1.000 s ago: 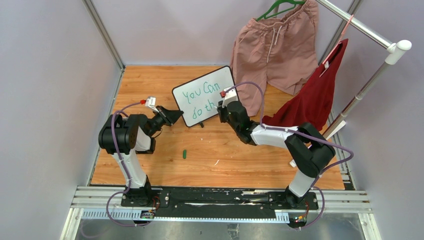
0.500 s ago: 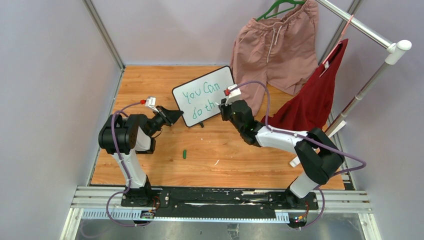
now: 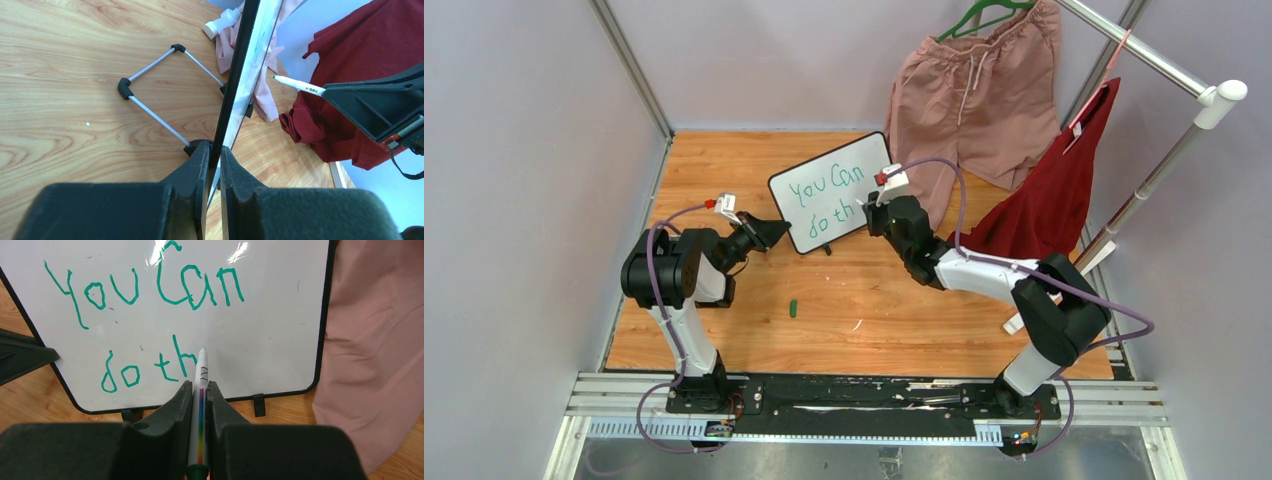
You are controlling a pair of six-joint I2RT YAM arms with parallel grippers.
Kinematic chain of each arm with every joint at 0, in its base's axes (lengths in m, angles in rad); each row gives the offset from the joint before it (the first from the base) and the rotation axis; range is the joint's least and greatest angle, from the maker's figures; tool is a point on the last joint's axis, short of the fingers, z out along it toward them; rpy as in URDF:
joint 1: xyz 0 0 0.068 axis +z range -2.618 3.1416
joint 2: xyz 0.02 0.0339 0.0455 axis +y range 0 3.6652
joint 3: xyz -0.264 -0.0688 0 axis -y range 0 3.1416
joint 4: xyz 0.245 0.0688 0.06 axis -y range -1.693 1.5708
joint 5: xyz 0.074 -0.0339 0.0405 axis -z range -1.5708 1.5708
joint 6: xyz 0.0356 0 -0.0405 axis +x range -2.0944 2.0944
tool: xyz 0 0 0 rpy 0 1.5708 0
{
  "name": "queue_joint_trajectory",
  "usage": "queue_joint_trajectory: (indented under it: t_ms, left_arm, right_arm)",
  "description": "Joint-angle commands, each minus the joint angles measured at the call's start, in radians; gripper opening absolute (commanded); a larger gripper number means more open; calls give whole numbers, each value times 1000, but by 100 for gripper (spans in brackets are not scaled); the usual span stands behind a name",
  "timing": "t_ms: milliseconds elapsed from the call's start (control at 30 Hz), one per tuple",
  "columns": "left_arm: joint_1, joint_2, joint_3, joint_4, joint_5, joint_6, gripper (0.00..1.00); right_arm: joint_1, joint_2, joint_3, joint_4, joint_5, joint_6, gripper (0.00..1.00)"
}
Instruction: Write a sentence on the whiteboard
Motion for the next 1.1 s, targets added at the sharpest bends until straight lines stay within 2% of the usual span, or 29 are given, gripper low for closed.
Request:
queue_joint_trajectory:
  t_ms: [0,1067]
  left_arm:
    - [-4,22,-3,34,1,17,0]
    - [-4,22,-3,33,1,17,0]
  right_arm:
    - [-12,30,48,31,-1,22,0]
    - [-16,94,80,32,-8,29,0]
